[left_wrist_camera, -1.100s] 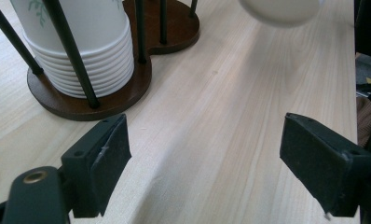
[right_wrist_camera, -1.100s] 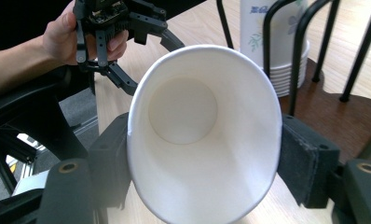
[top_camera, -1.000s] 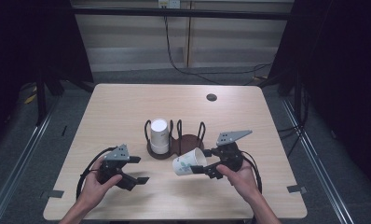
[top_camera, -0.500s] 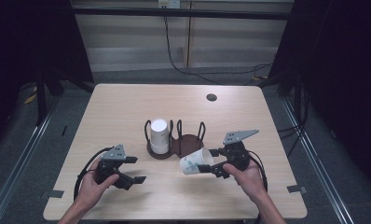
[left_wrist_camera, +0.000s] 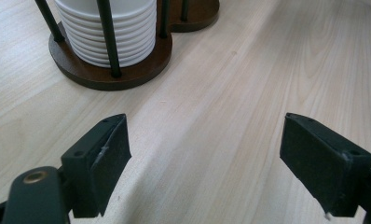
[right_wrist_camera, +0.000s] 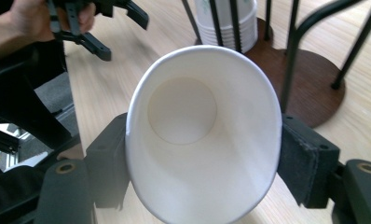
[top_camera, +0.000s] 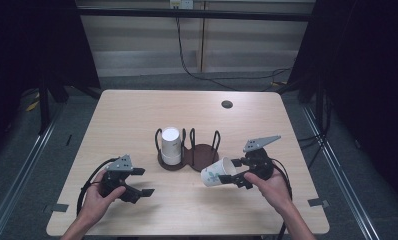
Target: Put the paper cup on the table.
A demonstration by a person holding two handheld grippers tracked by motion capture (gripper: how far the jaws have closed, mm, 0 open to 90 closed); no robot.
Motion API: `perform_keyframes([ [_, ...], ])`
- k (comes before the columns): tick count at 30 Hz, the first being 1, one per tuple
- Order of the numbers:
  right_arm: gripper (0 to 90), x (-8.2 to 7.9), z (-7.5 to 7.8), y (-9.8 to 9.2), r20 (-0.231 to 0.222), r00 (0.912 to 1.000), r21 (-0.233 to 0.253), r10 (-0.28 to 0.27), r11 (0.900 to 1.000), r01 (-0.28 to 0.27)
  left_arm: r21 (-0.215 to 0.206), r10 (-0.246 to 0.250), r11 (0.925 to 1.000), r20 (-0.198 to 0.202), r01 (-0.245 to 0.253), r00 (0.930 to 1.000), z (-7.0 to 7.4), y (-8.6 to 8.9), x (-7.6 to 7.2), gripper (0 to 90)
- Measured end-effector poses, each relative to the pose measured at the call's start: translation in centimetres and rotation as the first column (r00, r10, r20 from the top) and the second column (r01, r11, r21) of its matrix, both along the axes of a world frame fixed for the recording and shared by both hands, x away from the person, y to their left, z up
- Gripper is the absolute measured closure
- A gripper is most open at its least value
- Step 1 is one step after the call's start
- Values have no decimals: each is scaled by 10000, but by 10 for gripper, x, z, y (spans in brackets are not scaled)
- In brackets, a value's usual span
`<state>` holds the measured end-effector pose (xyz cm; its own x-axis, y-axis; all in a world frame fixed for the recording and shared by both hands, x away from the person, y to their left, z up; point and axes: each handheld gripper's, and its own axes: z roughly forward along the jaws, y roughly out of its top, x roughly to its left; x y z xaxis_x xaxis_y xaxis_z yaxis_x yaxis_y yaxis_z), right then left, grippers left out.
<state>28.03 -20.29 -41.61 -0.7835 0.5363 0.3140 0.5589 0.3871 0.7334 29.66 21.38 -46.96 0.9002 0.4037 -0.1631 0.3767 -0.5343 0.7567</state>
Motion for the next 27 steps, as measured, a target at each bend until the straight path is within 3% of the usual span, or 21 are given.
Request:
perform_keyframes([
  [11, 269, 13, 1, -11, -182, 9986, -777, -490, 9958, 474, -8, 164, 9999, 119, -164, 9998, 0, 2, 0, 160],
  [12, 268, 14, 1, -11, -162, 9983, -1070, -568, 9927, 547, 67, 86, 9999, 145, -87, 9999, 0, 2, 0, 160],
  [19, 267, 22, 5, -13, -115, 9972, -1637, -738, 9839, 710, 110, 47, 9999, 156, -48, 9999, 0, 2, 0, 160],
  [27, 267, 29, 8, -16, -132, 9961, -2050, -871, 9753, 825, 185, 3, 9998, 140, -6, 9999, -1, 2, 0, 160],
])
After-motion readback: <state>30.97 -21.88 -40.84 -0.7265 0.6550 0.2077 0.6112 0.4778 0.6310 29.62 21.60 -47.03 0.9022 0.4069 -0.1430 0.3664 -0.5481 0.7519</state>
